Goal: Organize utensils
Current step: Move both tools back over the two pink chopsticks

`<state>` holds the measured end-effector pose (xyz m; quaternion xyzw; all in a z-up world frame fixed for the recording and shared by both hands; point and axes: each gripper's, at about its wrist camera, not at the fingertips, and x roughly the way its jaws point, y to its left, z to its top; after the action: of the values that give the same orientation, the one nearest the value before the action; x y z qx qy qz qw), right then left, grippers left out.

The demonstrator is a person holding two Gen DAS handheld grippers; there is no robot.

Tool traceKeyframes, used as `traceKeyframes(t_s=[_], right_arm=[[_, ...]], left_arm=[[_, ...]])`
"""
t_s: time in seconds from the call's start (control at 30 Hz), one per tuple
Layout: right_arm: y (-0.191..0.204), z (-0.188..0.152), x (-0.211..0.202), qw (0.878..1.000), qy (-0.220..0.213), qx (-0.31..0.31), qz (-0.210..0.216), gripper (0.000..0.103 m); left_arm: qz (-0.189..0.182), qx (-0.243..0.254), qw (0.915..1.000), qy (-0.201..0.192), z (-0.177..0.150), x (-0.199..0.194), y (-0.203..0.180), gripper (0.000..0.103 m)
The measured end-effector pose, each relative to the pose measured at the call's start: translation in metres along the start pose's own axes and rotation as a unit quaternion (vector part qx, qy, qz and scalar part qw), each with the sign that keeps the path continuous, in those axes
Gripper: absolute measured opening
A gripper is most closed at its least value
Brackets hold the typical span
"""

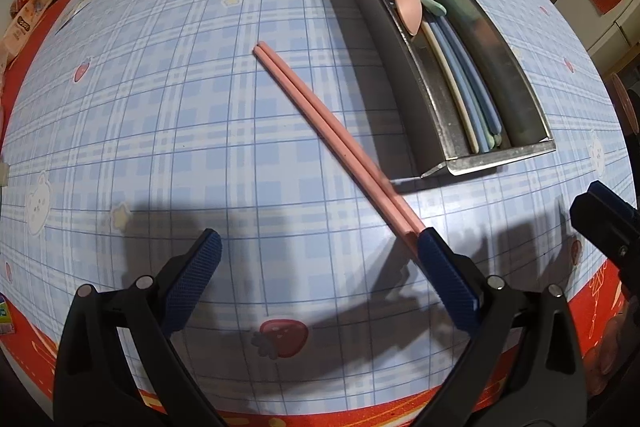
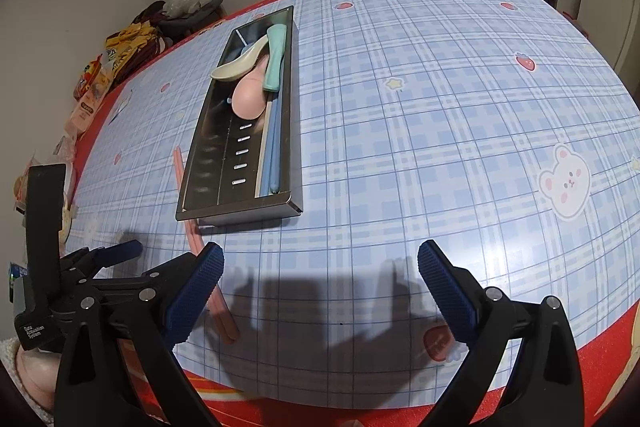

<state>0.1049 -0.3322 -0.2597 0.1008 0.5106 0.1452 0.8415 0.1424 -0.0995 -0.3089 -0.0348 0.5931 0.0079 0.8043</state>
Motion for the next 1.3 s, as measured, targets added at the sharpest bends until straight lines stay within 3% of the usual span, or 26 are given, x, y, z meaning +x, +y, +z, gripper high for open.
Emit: traceKeyframes(t_s=[1.3], right_arm=[[0.006,-0.007,0.011,0.999,0.029,-0.001,0.022,0.095]], left_arm=[[0.016,0.005,0.9998,0.008,0.007,0.005,0.008,0.097]])
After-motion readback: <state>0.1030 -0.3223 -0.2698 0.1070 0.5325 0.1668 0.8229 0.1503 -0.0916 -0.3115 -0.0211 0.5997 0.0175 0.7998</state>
